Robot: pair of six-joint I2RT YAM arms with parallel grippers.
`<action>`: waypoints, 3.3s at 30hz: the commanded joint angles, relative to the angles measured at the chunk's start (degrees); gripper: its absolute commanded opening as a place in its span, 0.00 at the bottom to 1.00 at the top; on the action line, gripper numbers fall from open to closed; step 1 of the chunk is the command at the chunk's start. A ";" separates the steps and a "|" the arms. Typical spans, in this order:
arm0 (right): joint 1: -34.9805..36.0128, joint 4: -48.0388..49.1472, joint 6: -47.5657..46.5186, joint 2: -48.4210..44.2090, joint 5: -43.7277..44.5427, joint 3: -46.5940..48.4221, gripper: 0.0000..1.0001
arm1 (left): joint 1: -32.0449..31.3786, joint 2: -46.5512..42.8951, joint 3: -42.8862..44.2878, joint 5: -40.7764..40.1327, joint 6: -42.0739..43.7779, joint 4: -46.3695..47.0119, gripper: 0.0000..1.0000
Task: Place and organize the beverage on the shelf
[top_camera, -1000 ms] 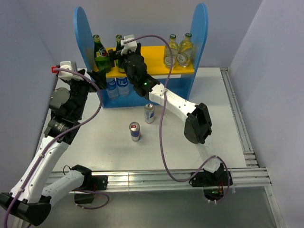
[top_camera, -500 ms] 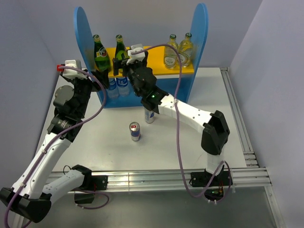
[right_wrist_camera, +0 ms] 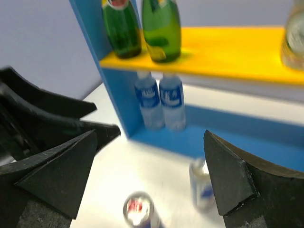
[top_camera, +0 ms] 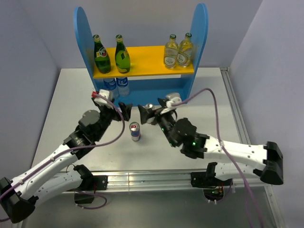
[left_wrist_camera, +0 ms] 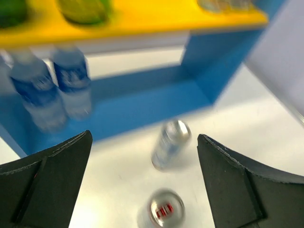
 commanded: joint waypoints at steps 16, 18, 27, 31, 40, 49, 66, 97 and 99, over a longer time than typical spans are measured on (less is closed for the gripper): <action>2.61 -12.32 26.62 -4.78 3.10 -20.15 1.00 | -31.75 1.44 -17.20 -25.31 -14.71 3.38 0.99; 1.91 -10.30 26.88 -2.06 2.58 -19.89 1.00 | -32.28 2.59 -19.65 -24.61 -15.85 6.38 0.99; -5.82 -2.74 28.29 9.63 -5.07 -17.26 1.00 | -29.47 17.35 -18.88 -25.49 -13.75 19.54 0.99; -8.02 -0.11 26.54 15.94 -5.16 -13.92 1.00 | -24.48 22.79 -19.93 -21.89 -12.26 26.69 0.99; -13.11 4.12 23.54 27.47 -3.49 -6.28 1.00 | -16.11 31.58 -19.67 -15.82 -9.00 37.41 0.99; -18.22 5.79 23.01 37.93 -3.05 2.07 0.90 | -12.33 36.34 -17.56 -12.48 -7.51 41.20 0.98; -22.87 3.15 16.25 33.72 2.57 5.77 0.00 | -10.66 38.89 -16.51 -12.13 -6.89 43.92 0.94; -41.60 -8.09 21.43 41.80 -1.91 19.57 0.00 | -10.48 42.58 -14.05 -11.16 -6.80 43.75 0.91; -41.86 -8.19 22.22 42.59 -1.47 20.63 0.00 | -10.48 42.85 -13.96 -10.99 -6.98 44.01 0.91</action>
